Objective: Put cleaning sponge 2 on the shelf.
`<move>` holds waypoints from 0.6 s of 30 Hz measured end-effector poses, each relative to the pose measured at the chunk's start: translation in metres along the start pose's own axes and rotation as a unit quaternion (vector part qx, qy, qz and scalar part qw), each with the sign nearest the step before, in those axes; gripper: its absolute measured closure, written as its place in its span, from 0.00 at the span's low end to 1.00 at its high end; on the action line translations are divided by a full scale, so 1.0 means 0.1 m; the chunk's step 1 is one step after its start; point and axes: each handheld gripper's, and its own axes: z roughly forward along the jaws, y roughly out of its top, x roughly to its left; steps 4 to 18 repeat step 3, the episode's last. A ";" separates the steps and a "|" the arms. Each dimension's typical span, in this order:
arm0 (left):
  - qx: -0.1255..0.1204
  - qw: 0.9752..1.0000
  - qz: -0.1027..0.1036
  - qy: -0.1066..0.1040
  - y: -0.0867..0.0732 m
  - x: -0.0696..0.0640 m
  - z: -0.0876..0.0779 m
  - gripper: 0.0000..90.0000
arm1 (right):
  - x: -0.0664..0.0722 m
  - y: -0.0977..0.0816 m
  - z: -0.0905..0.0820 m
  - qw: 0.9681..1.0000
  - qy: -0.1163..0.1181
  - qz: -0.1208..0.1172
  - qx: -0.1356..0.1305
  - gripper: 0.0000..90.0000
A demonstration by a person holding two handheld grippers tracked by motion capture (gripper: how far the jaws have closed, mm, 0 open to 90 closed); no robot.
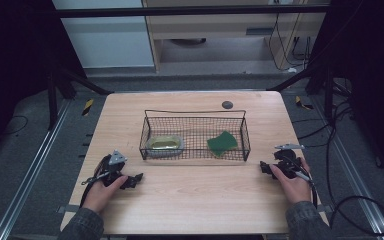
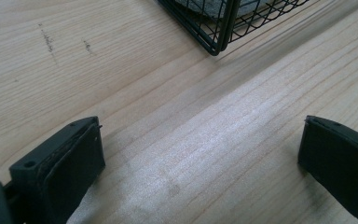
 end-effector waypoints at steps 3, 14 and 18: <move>0.000 1.000 0.000 0.000 0.00 0.00 0.00 0.00 | 0.00 -0.02 0.03 1.000 0.004 -0.002 -0.008 0.08; 0.000 1.000 0.000 0.000 0.00 0.00 0.00 0.00 | 0.00 -0.02 0.03 1.000 0.004 -0.002 -0.008 0.08; 0.000 1.000 0.000 0.000 0.00 0.00 0.00 0.00 | 0.00 -0.02 0.03 1.000 0.004 -0.002 -0.008 0.08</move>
